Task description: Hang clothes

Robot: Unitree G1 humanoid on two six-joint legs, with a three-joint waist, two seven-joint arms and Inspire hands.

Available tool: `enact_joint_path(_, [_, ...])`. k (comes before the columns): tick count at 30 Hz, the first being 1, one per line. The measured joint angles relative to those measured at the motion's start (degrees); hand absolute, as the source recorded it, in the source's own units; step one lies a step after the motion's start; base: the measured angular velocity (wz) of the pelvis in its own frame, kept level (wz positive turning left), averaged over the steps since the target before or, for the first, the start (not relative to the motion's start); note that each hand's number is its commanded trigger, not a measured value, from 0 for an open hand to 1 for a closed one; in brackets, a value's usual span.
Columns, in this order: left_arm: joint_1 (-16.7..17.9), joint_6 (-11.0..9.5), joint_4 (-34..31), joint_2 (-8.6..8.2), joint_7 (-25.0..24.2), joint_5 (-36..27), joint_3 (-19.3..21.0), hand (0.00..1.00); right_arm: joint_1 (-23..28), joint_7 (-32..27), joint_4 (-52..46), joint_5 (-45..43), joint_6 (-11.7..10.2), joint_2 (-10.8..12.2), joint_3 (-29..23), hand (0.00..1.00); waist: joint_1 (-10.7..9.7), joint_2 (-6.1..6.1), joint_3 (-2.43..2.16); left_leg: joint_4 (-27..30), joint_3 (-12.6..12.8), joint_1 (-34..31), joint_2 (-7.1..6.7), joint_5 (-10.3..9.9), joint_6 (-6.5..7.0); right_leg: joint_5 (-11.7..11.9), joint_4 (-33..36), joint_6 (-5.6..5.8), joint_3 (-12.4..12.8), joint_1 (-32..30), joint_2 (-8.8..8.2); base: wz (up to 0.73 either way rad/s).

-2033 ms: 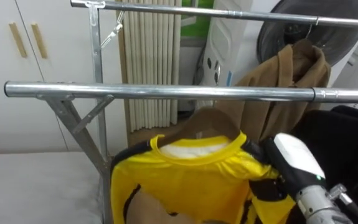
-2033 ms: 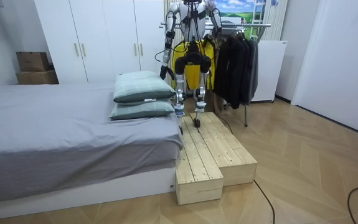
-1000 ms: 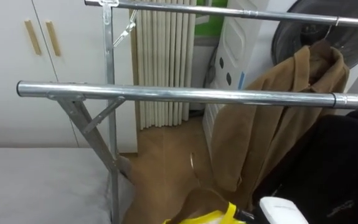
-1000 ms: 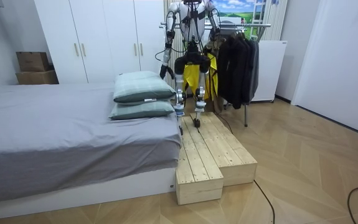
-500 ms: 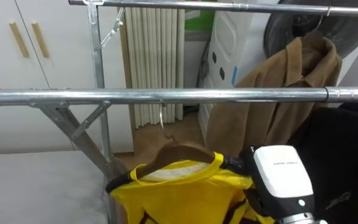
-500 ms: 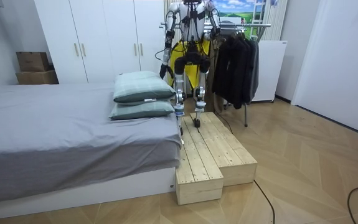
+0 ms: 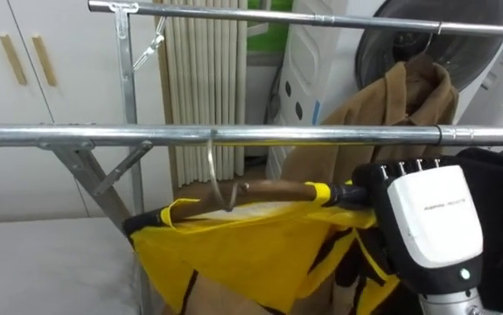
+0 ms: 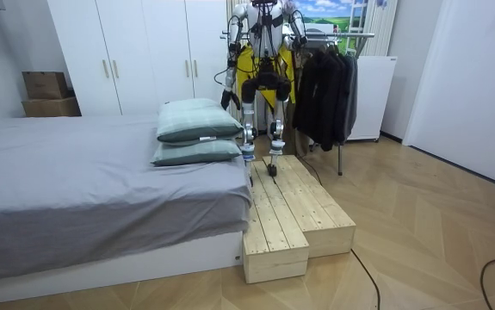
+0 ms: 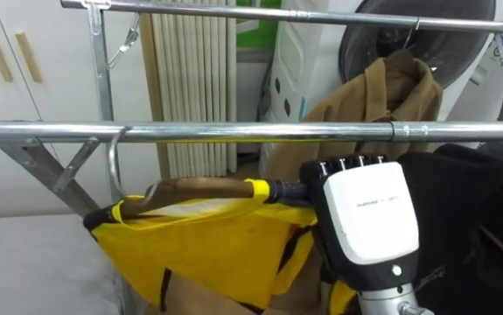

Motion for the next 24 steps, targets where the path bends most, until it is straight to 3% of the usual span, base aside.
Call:
enact_joint_path(6, [0.0,0.0,1.2,-0.02,-0.4,-0.2,0.0,0.0,0.0,0.0,-0.3,0.9,-0.6,-0.1,-1.0,1.0,0.0,-0.01,-0.01,-0.1,-0.1,0.0,0.0,-0.1,0.0,0.0,0.0,-0.01,-0.1,0.0,-0.05,0.0])
enact_joint_path(12, [-0.1,0.1,1.2,-0.01,-1.5,-0.5,-0.1,0.0,0.0,0.8,-0.9,7.0,-0.9,-0.1,-1.0,1.0,-0.2,0.01,-0.06,-0.3,-0.2,0.0,0.0,-0.1,0.04,0.0,-0.1,0.06,-0.3,0.0,-0.1,0.0])
enact_joint_path(18, [0.0,0.2,0.9,-0.21,-1.5,-0.5,-0.1,0.0,0.1,7.2,-0.1,18.0,0.0,0.0,-0.9,1.0,-0.1,0.17,-0.06,-0.2,-0.2,0.0,-0.04,-0.1,0.04,0.0,-0.1,0.06,-0.4,0.0,-0.21,0.0])
enact_joint_path(24, [-0.1,0.4,0.9,-0.4,-2.7,1.7,0.0,0.0,0.1,20.4,2.1,30.2,2.8,0.0,-0.9,1.0,-0.1,0.34,-0.05,-0.2,-0.4,0.0,0.01,-0.1,0.05,-0.1,-0.1,0.14,-0.5,0.1,-0.2,0.01])
